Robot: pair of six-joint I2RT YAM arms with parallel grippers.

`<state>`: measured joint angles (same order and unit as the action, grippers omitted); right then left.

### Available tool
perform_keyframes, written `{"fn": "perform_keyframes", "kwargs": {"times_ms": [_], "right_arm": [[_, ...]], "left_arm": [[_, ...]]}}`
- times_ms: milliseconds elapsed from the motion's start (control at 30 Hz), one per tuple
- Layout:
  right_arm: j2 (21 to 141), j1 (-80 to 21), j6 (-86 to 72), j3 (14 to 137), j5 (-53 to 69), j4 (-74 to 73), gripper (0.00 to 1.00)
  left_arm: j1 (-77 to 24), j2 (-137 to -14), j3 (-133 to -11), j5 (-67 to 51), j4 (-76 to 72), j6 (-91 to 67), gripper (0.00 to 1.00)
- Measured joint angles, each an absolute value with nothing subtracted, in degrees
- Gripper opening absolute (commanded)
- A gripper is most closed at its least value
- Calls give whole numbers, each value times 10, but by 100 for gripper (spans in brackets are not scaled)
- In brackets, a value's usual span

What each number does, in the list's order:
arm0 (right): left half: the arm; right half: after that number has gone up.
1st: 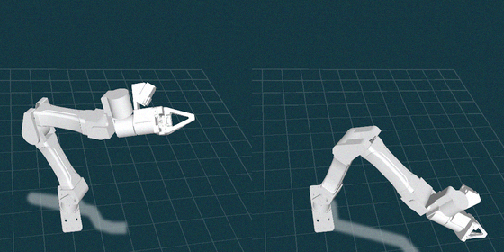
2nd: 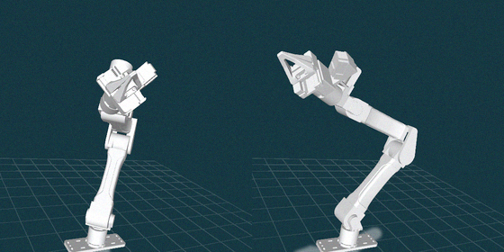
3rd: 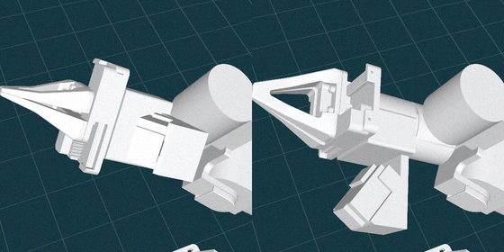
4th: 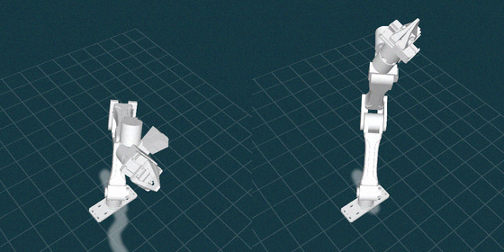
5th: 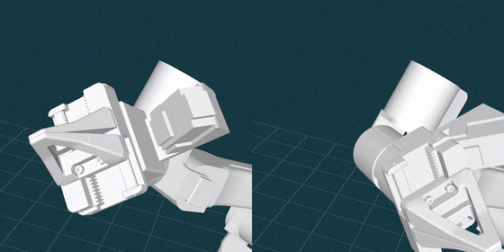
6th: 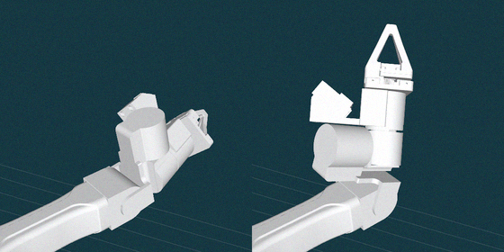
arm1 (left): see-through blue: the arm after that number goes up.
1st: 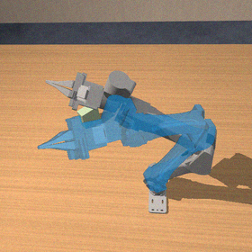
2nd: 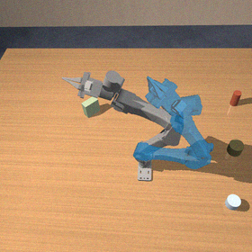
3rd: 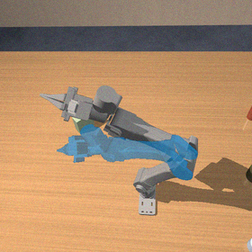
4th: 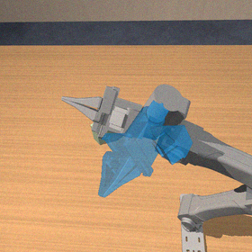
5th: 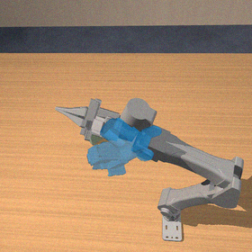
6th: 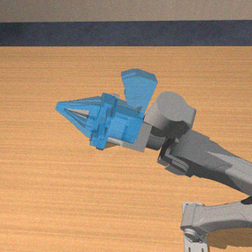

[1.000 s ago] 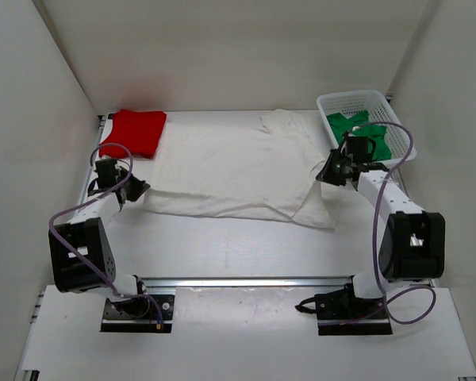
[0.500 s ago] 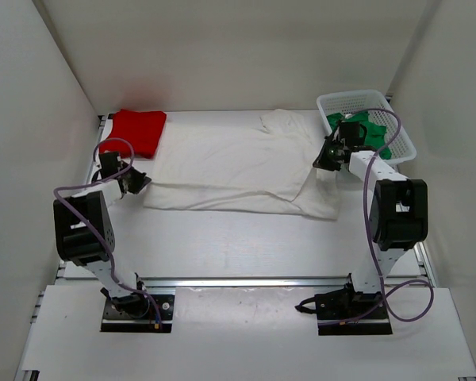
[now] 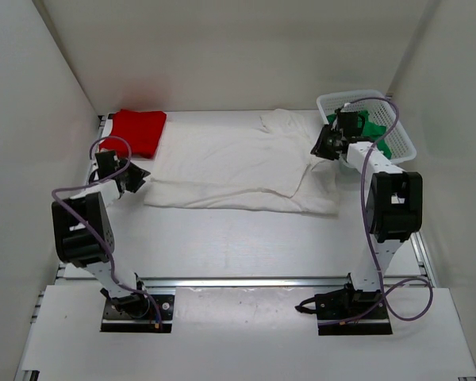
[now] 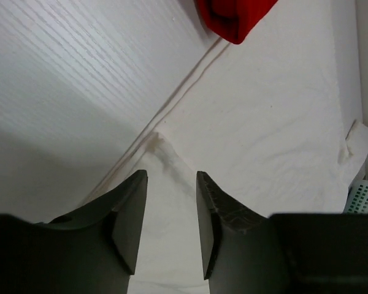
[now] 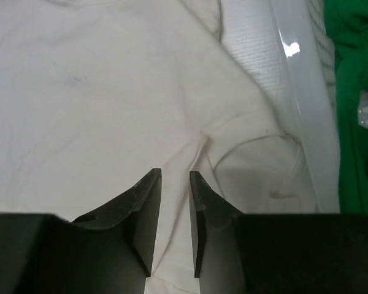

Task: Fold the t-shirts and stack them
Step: Fold the flattened tshirt in 1/3 of the way

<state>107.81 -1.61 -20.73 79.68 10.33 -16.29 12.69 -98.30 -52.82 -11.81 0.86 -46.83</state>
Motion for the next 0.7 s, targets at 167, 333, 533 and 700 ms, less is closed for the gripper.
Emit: {"fn": "perform_keyframes", "kwargs": {"times_ms": [167, 333, 533, 700], "right_arm": [[1034, -18, -208, 771, 100, -153, 11], [855, -23, -240, 571, 110, -97, 0], [707, -7, -290, 364, 121, -57, 20], [674, 68, -313, 281, 124, -46, 33]], "left_arm": [[134, -874, -462, -113, 3, -466, 44], [133, -785, -346, -125, -4, -470, 45], [135, -799, -291, -126, 5, -481, 48], [131, -845, -305, -136, -35, -502, 30]]}}
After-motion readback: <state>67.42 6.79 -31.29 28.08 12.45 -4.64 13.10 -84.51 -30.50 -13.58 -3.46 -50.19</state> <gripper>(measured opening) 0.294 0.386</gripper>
